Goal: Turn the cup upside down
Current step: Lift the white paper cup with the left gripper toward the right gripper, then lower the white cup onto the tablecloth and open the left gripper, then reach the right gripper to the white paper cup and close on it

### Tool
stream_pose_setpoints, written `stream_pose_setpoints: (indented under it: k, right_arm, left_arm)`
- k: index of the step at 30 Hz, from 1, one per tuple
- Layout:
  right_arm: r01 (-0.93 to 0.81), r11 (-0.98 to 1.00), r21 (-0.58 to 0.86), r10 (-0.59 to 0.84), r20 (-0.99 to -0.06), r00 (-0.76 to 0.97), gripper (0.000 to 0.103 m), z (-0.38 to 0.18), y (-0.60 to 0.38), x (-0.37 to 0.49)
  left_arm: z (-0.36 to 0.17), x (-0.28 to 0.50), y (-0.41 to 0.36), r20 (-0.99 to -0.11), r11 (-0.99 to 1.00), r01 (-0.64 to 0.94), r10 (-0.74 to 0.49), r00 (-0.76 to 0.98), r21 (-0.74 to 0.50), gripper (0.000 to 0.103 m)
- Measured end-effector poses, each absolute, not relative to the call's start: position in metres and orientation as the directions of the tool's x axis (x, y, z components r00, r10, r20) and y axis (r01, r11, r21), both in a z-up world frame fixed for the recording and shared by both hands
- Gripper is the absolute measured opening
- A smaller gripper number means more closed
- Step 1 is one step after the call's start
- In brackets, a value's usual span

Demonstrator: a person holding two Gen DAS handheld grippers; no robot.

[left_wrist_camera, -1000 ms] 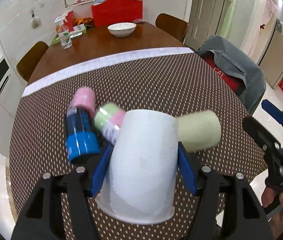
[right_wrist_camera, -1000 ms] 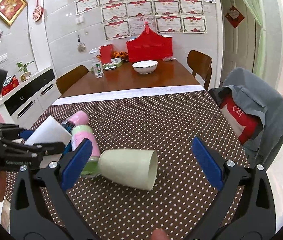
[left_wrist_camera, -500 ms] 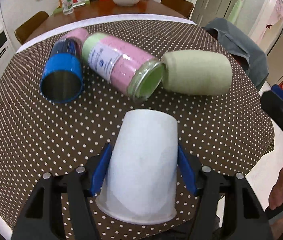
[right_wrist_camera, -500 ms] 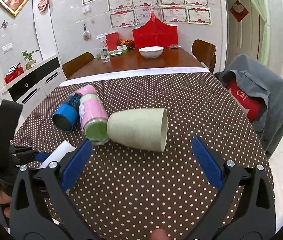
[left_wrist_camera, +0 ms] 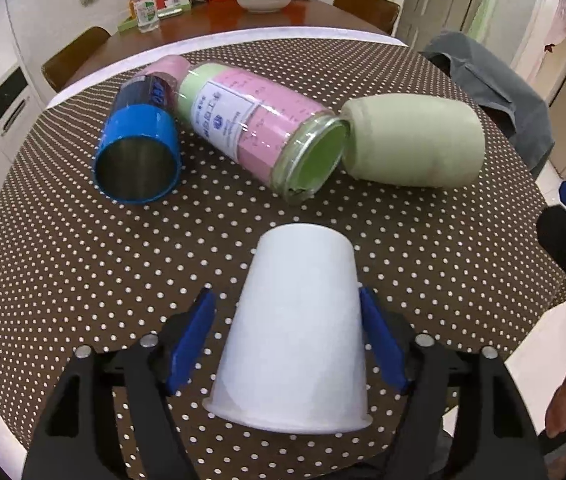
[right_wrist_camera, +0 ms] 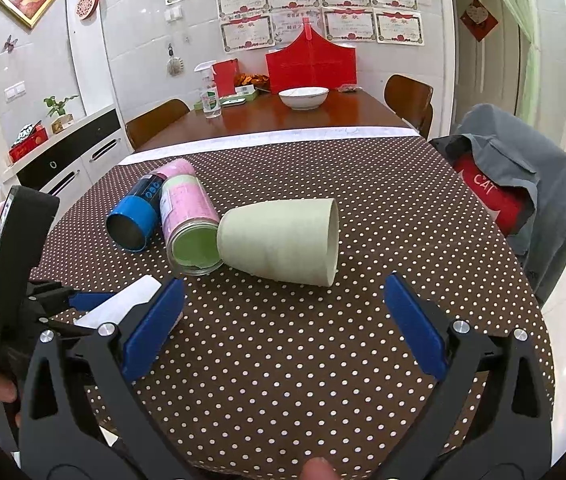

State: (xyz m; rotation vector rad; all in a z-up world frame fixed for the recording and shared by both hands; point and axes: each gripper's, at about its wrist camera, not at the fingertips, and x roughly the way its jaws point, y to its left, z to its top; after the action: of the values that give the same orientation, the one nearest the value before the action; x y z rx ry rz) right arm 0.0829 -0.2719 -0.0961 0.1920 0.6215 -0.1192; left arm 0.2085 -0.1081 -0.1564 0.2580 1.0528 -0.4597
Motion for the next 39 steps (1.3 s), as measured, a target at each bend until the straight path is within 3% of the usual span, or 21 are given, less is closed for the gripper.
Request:
stream_pose_setpoints:
  k: [12,23,30,39]
  right_arm:
    - [0.152,0.972,0.178,-0.021,-0.579,0.815,0.097,-0.091,-0.264,0.078]
    - [0.107,0.971,0.214,0.043,-0.596,0.802,0.097,-0.086,-0.251,0.082]
    - [0.064,0.973,0.219,0.085,-0.610,0.788,0.097,-0.078,-0.241,0.088]
    - [0.024,0.968,0.250,0.158,-0.681,0.715,0.097,-0.074,-0.239,0.099]
  left_arm:
    - [-0.122,0.186,-0.094,-0.739,0.894,0.444,-0.258,0.623,0.062,0.099]
    - [-0.100,0.171,-0.059,-0.681,0.926,0.377,-0.270,0.680,0.009,0.099]
    - [-0.081,0.149,-0.033,-0.612,0.947,0.314,-0.213,0.762,0.062,0.099]
    - [-0.071,0.127,0.003,-0.540,0.970,0.241,-0.193,0.819,0.020,0.099]
